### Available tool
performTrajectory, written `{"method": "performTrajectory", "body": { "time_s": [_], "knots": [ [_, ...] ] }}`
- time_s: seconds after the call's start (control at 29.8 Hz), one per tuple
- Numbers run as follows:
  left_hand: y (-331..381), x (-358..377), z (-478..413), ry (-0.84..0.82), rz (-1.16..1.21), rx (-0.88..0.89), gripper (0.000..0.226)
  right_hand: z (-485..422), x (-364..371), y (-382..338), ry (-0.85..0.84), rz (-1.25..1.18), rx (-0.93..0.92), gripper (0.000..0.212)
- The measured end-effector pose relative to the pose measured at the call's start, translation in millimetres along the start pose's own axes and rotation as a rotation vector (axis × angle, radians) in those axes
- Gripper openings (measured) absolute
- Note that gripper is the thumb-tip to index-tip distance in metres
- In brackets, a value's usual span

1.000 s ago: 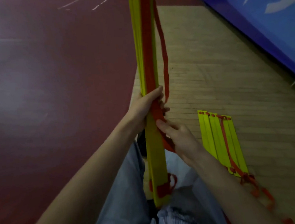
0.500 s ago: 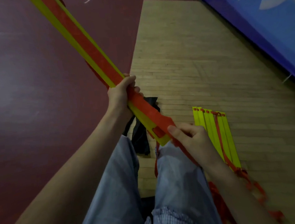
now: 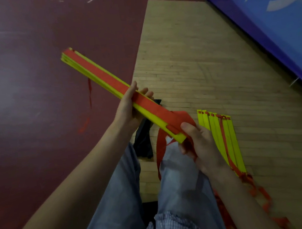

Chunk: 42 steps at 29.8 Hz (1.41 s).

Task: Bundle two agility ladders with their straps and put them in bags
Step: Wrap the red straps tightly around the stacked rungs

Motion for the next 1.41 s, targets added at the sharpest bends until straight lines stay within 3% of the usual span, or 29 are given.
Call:
{"method": "performTrajectory", "body": {
  "time_s": [0.1,0.17,0.24,0.3,0.37,0.47,0.6,0.71,0.84,0.94,1.01,1.11,1.21,1.41],
  "knots": [
    [-25,-8,-3,0.011,-0.259,-0.110,0.036,-4,-3,-19,0.019,0.056,-0.059,0.031],
    [-34,-24,-4,0.112,-0.413,-0.103,0.055,-5,-7,-21,0.035,0.073,-0.045,0.035],
    [-23,-44,4,0.287,-0.692,0.024,0.086,-5,-11,-17,0.050,0.074,-0.009,0.036],
    [-6,-41,20,0.330,-1.024,0.247,0.100,-4,-17,-10,0.084,0.060,0.030,0.034],
    [-4,-2,36,0.052,-1.147,0.462,0.092,-4,-20,-4,0.113,0.068,0.054,0.033],
    [-23,52,58,-0.390,-1.379,0.577,0.080,-6,-16,1,0.106,0.096,0.071,0.033],
    [-22,73,62,-0.546,-1.542,0.743,0.094,-6,-17,-6,0.136,0.104,0.114,0.034],
    [-17,89,70,-0.535,-1.669,0.934,0.094,-8,-24,-19,0.190,0.064,0.109,0.032],
    [0,105,81,-0.439,-1.586,1.138,0.076,-7,-21,-29,0.195,0.076,0.131,0.035],
    [12,106,78,-0.417,-1.417,0.986,0.063,-7,-8,-50,0.145,0.135,0.097,0.041],
    [26,105,72,-0.361,-1.210,0.828,0.042,-10,4,-66,0.113,0.140,0.056,0.042],
    [58,111,74,-0.296,-0.914,0.754,0.013,-18,19,-98,0.085,0.131,-0.049,0.040],
    [78,117,81,-0.309,-0.727,0.697,0.031,-22,42,-126,-0.011,0.173,-0.151,0.034],
    [100,112,96,-0.230,-0.645,0.763,0.025,-10,64,-145,-0.063,0.216,-0.278,0.025]
  ]
}}
Point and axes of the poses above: each hand's wrist, its own z-axis away from the middle knuckle, its own x-axis out of the palm, y = z × x, the point moved 10 cm from there along -z, towards the middle knuckle, and after that the axes turned 13 degrees about -z, right-handed, at the moved point
